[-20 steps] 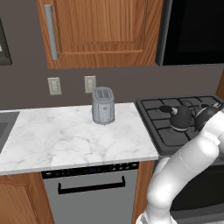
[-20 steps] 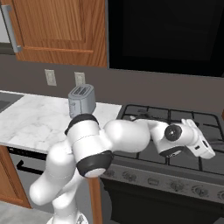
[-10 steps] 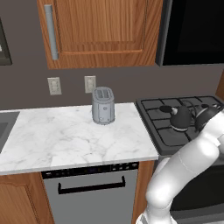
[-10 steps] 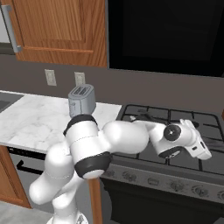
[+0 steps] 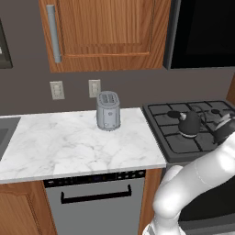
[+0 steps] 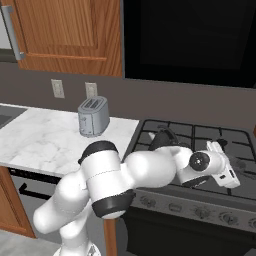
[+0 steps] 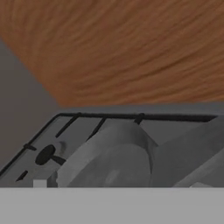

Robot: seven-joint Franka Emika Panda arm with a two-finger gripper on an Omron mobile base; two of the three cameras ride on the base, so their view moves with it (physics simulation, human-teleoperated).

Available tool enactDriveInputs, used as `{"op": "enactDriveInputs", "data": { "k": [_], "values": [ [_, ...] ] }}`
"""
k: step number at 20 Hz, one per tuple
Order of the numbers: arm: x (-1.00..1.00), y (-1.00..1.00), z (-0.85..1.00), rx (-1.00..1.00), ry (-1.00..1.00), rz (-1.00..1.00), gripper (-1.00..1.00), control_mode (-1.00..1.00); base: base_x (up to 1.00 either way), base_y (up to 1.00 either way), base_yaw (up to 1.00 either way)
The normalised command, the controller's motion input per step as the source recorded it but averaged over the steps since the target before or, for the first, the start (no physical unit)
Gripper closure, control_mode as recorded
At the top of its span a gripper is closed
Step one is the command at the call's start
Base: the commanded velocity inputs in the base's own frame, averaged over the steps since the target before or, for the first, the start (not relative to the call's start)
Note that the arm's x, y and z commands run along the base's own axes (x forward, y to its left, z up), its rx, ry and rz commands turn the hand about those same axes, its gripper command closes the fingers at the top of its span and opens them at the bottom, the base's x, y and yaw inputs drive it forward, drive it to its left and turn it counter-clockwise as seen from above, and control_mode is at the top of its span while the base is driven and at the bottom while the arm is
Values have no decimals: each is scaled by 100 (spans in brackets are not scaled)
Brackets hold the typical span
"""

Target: Pick the pan from the cabinet and place it on the stove. Then turn on the stove burner for the pan.

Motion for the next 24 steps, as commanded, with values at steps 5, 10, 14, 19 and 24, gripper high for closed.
{"op": "enactDriveInputs", "data": {
  "k": [5, 10, 14, 19, 24],
  "values": [
    [0, 7, -23, 0, -5, 0, -100, -100, 0, 0, 0],
    [0, 2, -5, 0, -3, 0, -100, -100, 0, 0, 0],
    [0, 0, 0, 1, 0, 1, -100, -100, 0, 0, 0],
    [0, 0, 0, 2, 0, 1, -100, -100, 0, 0, 0],
    [-1, 4, -1, 1, 1, 0, -100, -100, 0, 0, 0]
  ]
}}
